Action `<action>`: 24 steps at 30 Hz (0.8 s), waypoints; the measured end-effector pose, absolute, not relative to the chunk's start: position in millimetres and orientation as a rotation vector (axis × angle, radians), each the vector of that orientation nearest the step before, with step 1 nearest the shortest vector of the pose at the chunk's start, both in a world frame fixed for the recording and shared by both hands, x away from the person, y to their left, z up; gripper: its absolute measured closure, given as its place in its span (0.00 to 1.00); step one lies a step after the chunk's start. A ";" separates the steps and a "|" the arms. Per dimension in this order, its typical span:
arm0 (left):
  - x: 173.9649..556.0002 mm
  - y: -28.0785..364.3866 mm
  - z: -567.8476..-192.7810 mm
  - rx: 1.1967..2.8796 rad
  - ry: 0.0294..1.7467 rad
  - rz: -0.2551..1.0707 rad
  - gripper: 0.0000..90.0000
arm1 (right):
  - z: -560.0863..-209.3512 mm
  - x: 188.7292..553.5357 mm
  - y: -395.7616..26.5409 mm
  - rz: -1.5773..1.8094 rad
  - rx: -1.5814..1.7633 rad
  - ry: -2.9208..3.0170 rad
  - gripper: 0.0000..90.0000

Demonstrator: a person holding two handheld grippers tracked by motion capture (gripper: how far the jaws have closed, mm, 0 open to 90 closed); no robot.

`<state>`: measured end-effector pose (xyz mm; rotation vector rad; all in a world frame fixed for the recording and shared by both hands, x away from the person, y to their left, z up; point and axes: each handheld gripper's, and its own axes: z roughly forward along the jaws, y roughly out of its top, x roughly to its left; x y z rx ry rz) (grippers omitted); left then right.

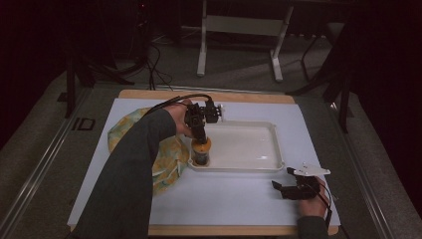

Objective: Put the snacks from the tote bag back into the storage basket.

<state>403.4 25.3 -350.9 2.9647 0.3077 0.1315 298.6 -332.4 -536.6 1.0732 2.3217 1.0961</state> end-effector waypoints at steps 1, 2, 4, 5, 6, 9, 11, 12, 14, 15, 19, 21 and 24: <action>403.3 25.1 -351.2 2.967 0.306 0.130 0.66 | -536.6 298.6 -332.3 1.096 1.073 2.322 0.18; 403.3 25.1 -351.2 2.967 0.306 0.130 0.66 | -536.6 298.6 -332.3 1.096 1.073 2.322 0.18; 402.8 24.9 -351.5 2.964 0.307 0.129 0.66 | -536.6 298.7 -332.2 1.095 1.073 2.322 0.18; 402.5 24.8 -351.9 2.960 0.308 0.129 0.66 | -536.6 298.6 -332.3 1.095 1.072 2.322 0.18; 402.2 24.8 -351.9 2.959 0.307 0.129 0.66 | -536.6 298.6 -332.3 1.095 1.072 2.322 0.18; 401.7 25.0 -352.5 2.949 0.309 0.129 0.65 | -536.7 298.6 -332.1 1.093 1.072 2.322 0.18; 401.9 25.4 -352.9 2.948 0.308 0.128 0.65 | -536.7 298.5 -332.0 1.093 1.072 2.321 0.18; 401.9 25.5 -352.9 2.952 0.305 0.128 0.65 | -536.7 298.5 -332.0 1.093 1.071 2.321 0.18; 401.1 25.6 -352.6 2.951 0.306 0.138 0.62 | -536.7 298.6 -331.9 1.092 1.071 2.321 0.18; 400.9 25.6 -352.4 2.948 0.307 0.139 0.60 | -536.8 298.6 -332.0 1.092 1.070 2.321 0.18; 400.6 24.4 -353.3 2.941 0.301 0.151 0.55 | -536.7 298.5 -332.0 1.092 1.071 2.321 0.18; 399.8 23.7 -353.2 2.943 0.297 0.162 0.54 | -536.7 298.5 -332.0 1.093 1.072 2.321 0.18; 399.4 23.9 -351.8 2.929 0.295 0.174 0.53 | -536.7 298.5 -332.2 1.094 1.072 2.322 0.18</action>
